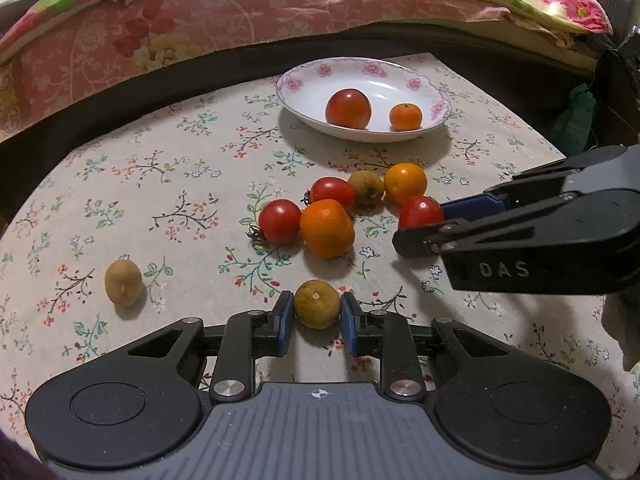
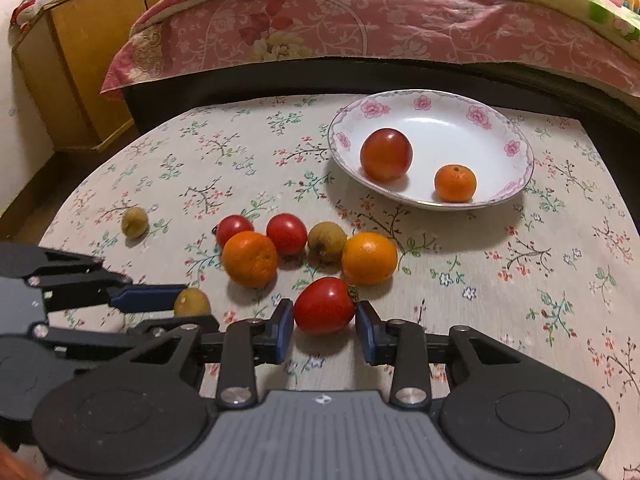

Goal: Organize fruits
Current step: 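Grasp a red tomato with the right gripper while the left holds the brown fruit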

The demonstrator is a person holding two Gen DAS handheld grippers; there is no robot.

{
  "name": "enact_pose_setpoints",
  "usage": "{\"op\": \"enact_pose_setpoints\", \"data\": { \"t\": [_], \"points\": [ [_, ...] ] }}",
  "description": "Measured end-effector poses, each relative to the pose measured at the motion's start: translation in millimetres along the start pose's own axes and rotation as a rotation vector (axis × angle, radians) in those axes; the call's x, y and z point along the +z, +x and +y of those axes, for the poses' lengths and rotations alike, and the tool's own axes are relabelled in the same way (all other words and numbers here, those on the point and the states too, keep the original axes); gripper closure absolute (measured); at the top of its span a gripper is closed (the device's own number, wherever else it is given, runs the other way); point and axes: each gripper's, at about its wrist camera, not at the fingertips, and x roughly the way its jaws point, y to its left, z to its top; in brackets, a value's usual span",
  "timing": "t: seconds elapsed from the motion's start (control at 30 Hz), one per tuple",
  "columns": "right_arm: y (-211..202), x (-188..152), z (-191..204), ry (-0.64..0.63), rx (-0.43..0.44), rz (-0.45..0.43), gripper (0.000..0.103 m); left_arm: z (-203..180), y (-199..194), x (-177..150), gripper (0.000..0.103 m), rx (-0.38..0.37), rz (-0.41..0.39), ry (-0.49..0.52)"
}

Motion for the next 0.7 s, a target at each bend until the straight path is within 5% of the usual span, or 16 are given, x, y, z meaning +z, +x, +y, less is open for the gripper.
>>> {"op": "enact_pose_setpoints", "data": {
  "t": [0.7],
  "points": [
    [-8, -19, 3, -0.053, 0.013, 0.03, 0.068, -3, 0, -7, 0.062, 0.009, -0.001, 0.027]
  ]
}}
